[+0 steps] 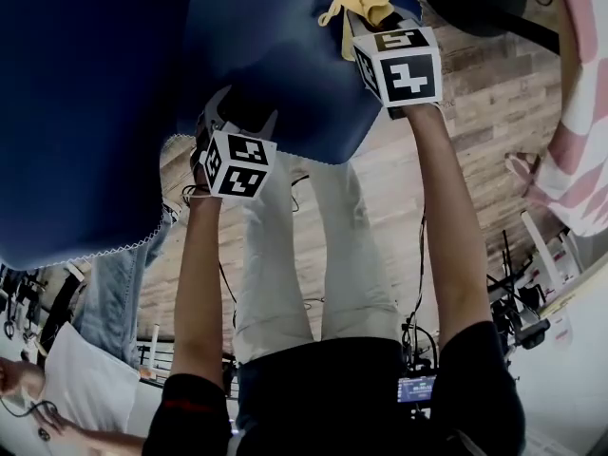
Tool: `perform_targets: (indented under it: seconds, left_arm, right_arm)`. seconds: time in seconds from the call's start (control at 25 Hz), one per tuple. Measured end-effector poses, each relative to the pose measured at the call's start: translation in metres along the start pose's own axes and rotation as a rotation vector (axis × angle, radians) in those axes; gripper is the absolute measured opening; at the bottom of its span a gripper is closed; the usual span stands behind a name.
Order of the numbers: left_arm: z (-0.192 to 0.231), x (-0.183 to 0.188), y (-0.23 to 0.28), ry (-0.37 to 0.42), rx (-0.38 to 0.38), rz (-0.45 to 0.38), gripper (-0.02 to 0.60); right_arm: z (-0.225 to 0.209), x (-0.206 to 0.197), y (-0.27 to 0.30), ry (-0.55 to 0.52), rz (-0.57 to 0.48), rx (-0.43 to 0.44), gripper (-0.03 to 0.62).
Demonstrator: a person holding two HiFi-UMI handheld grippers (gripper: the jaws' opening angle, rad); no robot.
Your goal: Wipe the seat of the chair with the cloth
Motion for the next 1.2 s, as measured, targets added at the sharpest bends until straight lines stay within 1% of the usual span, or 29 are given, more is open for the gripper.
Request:
perform_targets:
  seconds: [0.32,0.64,0.84,1.08,1.2]
  left_arm:
    - [0.000,0.000,-0.001,-0.002,-0.002,0.008,0.347]
    - [-0.003,-0.004,0.002,-0.005,-0.002,-0.002,0.347]
    - [-0.006,-0.001,0.002,-0.004,-0.003,-0.005,0.347]
    - [-0.006,-0.003,-0.001,-0.003,-0.002,-0.016,0.347]
    - [-0.006,-0.003,-0.001,-0.002,0.000,-0.022,0.347]
  right_arm:
    - [-0.029,-0.016,-0.016,0.028,0.011,-0.049,0.072]
    - [-0.048,-0.033,-0.025,0.057,0.018,-0.082,0.074]
    - [-0.062,-0.044,-0.035,0.077,0.027,-0.127,0.074]
    - [-0.066,-0.051,-0.041,0.110,0.033,-0.164,0.073]
    - [-0.064,-0.051,-0.040,0.093,0.037,-0.181,0.072]
Point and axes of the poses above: the fingertips, and each gripper's own axes: y forward along the fingers, z to its left, x out of its top, the point moved 2 cm from there along -y, backward along the fingers, and after that the axes turned 10 degrees about y, right-handed, at the moved point
